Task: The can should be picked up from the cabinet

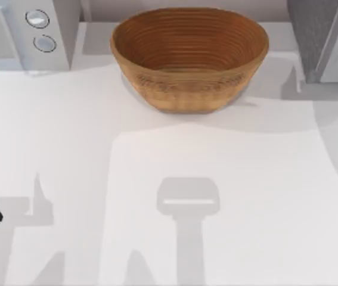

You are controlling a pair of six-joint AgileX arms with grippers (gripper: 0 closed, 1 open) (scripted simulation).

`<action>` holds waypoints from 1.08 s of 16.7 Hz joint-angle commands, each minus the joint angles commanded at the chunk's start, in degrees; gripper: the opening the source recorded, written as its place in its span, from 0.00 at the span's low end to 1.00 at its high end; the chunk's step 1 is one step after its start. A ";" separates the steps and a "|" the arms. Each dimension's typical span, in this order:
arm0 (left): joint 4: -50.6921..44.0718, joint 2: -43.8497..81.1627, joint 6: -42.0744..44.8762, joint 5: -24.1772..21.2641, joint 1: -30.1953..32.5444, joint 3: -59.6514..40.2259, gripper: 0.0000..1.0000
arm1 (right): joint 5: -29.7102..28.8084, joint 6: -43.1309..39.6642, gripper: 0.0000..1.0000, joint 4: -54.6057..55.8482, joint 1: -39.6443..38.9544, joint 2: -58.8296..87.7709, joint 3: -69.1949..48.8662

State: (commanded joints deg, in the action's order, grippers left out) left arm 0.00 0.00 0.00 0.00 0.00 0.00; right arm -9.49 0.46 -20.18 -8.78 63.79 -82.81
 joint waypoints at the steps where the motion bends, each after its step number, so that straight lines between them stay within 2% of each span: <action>1: 0.00 0.00 0.00 0.00 0.00 0.00 1.00 | -0.42 0.06 1.00 -0.90 -0.41 2.90 -4.04; 6: 0.00 0.00 0.00 0.00 0.00 0.00 1.00 | -1.70 0.40 1.00 -3.58 -1.71 11.73 -16.28; 13: 0.00 0.00 0.00 0.00 0.00 0.00 1.00 | -1.69 0.42 1.00 -3.48 -1.57 12.24 -16.96; 18: 0.00 0.00 0.00 0.00 0.00 0.00 1.00 | -1.38 0.30 1.00 2.02 -1.25 20.43 -19.63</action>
State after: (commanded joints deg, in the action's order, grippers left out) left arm 0.00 0.00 0.00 0.00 0.00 0.00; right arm -10.87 0.76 -18.16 -10.04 84.22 -102.44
